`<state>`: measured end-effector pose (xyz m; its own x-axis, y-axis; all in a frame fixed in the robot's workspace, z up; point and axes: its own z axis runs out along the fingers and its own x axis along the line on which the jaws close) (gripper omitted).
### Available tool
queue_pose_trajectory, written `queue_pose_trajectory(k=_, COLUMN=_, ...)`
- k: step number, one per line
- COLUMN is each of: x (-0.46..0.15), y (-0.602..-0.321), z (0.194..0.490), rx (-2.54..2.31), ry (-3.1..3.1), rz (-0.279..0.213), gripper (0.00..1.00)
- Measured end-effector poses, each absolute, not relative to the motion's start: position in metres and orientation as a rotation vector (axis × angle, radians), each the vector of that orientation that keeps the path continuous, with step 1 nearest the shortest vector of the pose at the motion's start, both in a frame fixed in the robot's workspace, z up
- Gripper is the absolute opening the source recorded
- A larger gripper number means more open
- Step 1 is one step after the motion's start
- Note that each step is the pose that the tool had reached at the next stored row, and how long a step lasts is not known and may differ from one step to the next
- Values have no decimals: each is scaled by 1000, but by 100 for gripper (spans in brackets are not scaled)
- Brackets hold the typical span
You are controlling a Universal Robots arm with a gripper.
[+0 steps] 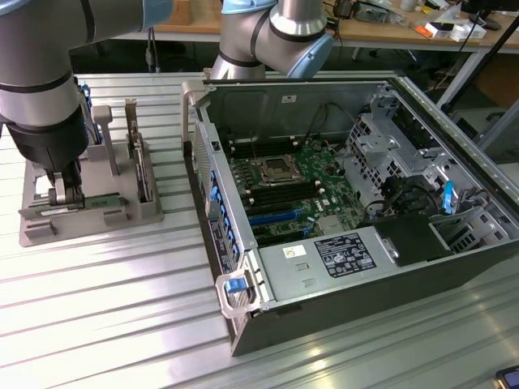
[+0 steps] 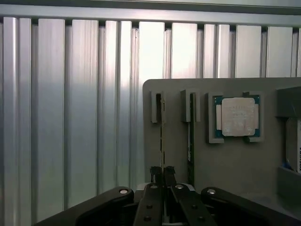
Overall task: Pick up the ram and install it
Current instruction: 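Pick up the ram and move it above insertion slot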
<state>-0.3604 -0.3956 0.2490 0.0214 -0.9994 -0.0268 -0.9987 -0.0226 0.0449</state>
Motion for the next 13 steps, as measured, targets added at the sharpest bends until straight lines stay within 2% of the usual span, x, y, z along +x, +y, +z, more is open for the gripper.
queue_pose_trajectory(k=8, x=-360, y=-396, z=287, rx=2236, ry=-2187, rz=-79, gripper=13)
queue_pose_trajectory(k=13, x=-360, y=-396, z=298, rx=2236, ry=-2187, rz=-79, gripper=13)
